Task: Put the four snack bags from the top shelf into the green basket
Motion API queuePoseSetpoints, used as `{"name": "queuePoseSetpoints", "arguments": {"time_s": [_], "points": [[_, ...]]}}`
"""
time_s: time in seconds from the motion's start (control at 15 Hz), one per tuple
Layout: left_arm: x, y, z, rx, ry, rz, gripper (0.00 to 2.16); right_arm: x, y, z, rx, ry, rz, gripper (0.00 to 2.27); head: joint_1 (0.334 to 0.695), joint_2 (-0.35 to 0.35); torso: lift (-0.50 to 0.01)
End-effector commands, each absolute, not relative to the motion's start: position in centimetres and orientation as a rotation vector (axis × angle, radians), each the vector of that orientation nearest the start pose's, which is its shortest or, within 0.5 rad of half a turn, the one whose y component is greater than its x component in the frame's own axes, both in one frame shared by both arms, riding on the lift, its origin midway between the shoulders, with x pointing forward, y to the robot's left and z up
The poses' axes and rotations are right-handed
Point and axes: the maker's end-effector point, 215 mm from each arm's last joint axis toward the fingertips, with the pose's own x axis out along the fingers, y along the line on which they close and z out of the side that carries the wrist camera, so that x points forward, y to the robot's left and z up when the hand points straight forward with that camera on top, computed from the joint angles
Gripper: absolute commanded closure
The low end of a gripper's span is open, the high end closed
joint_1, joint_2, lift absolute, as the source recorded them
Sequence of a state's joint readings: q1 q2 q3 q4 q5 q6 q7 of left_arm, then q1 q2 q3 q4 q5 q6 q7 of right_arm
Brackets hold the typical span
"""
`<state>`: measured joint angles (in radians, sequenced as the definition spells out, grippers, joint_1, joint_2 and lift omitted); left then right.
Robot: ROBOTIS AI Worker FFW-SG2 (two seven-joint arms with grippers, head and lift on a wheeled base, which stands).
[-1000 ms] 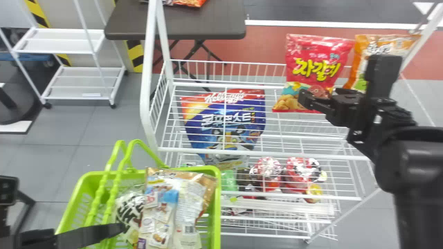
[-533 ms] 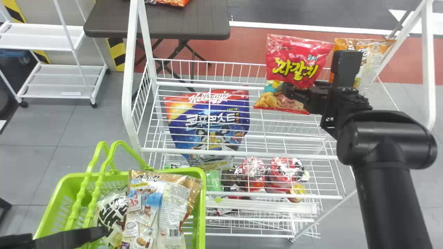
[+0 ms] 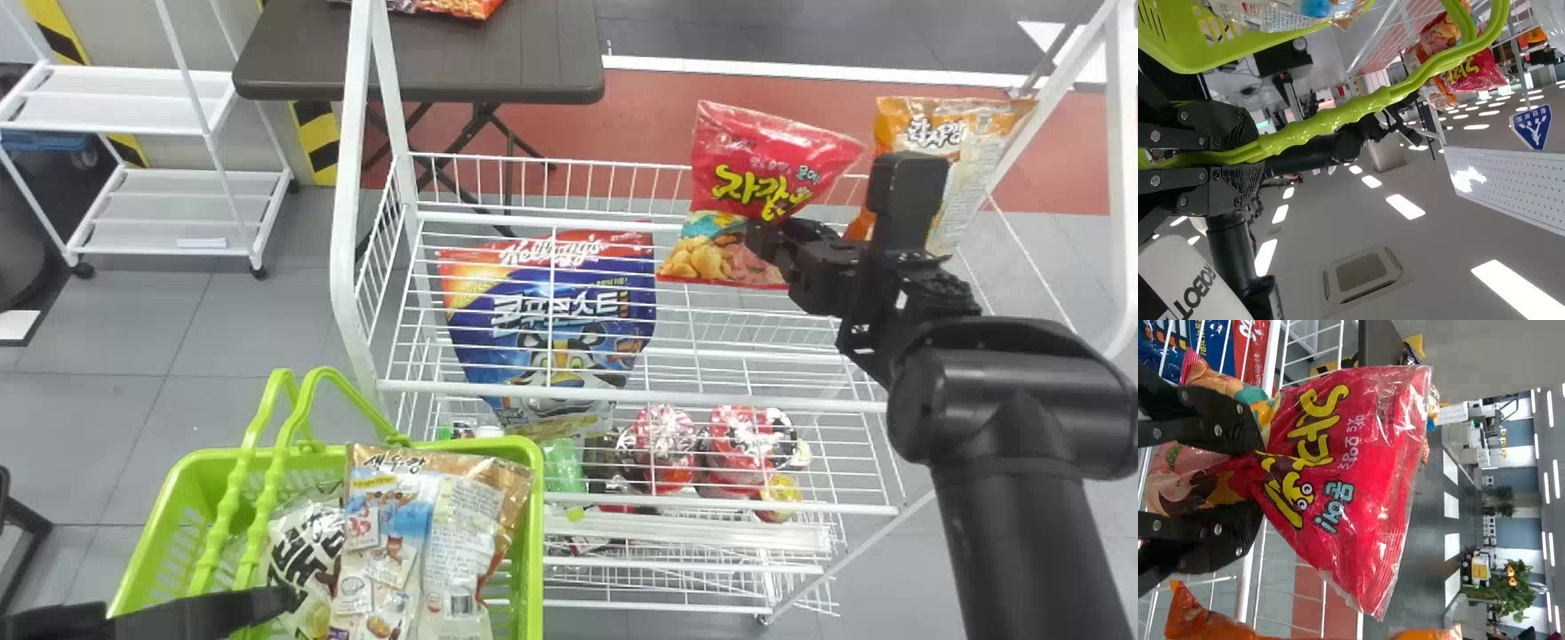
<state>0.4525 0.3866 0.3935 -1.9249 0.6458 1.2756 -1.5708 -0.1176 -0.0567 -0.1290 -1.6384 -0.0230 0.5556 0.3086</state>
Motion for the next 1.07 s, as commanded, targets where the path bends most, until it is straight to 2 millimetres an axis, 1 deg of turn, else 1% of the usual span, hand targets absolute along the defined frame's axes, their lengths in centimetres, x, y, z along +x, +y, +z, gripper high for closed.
{"name": "queuePoseSetpoints", "arguments": {"time_s": [0.0,0.07,0.13,0.2,0.27,0.33,0.4,0.47,0.53,0.6,0.67,0.73,0.8,0.87,0.93,1.0], "points": [[23.2,21.3,-33.9,-1.134,0.739,-1.268,2.15,57.9,-25.5,-35.4,0.117,0.282,0.198,2.25,0.695,-0.061,0.000],[23.2,21.4,-34.0,-1.137,0.737,-1.264,2.15,55.9,-24.7,-33.3,0.130,0.253,0.219,2.25,0.695,-0.061,0.000],[23.3,21.4,-33.9,-1.138,0.734,-1.265,2.15,53.9,-23.7,-31.7,0.140,0.246,0.243,2.25,0.695,-0.060,0.000],[23.4,21.4,-33.9,-1.134,0.731,-1.266,2.15,51.4,-22.1,-29.7,0.153,0.241,0.280,2.25,0.695,-0.057,0.000],[23.4,21.2,-33.9,-1.135,0.731,-1.268,2.15,48.7,-20.0,-29.6,0.175,0.282,0.323,2.25,0.695,-0.042,0.000],[23.4,21.2,-33.9,-1.133,0.731,-1.267,2.15,46.4,-17.8,-29.6,0.197,0.332,0.372,2.25,0.695,-0.029,0.000],[23.5,21.2,-33.9,-1.126,0.729,-1.268,2.15,43.6,-14.9,-30.7,0.233,0.428,0.439,2.25,0.695,-0.008,0.000],[23.5,21.2,-33.9,-1.126,0.727,-1.269,2.15,40.4,-12.2,-32.4,0.266,0.552,0.511,2.25,0.695,0.018,0.000],[23.5,21.1,-33.9,-1.126,0.728,-1.271,2.15,38.1,-10.0,-33.4,0.290,0.635,0.573,2.25,0.695,0.053,0.000],[23.5,21.1,-33.8,-1.126,0.726,-1.272,2.15,35.1,-7.5,-35.0,0.304,0.747,0.643,2.25,0.695,0.095,0.000],[23.5,21.1,-33.8,-1.126,0.726,-1.272,2.15,33.5,-5.4,-35.1,0.296,0.788,0.703,2.25,0.695,0.189,0.000],[23.5,20.9,-33.8,-1.123,0.726,-1.276,2.15,32.7,-3.3,-34.6,0.294,0.793,0.757,2.25,0.695,0.229,0.000],[23.5,20.8,-33.7,-1.121,0.726,-1.280,2.15,32.2,-1.1,-33.8,0.283,0.781,0.814,2.25,0.695,0.267,0.000],[23.5,20.7,-33.7,-1.122,0.725,-1.282,2.15,31.9,0.6,-33.4,0.272,0.772,0.850,2.25,0.695,0.311,0.000],[23.4,20.4,-33.7,-1.125,0.729,-1.288,2.15,31.6,1.7,-33.5,0.253,0.786,0.871,2.25,0.695,0.350,0.000],[23.4,20.4,-33.6,-1.120,0.727,-1.293,2.15,30.9,2.3,-34.7,0.225,0.849,0.885,2.25,0.695,0.350,0.000]]}}
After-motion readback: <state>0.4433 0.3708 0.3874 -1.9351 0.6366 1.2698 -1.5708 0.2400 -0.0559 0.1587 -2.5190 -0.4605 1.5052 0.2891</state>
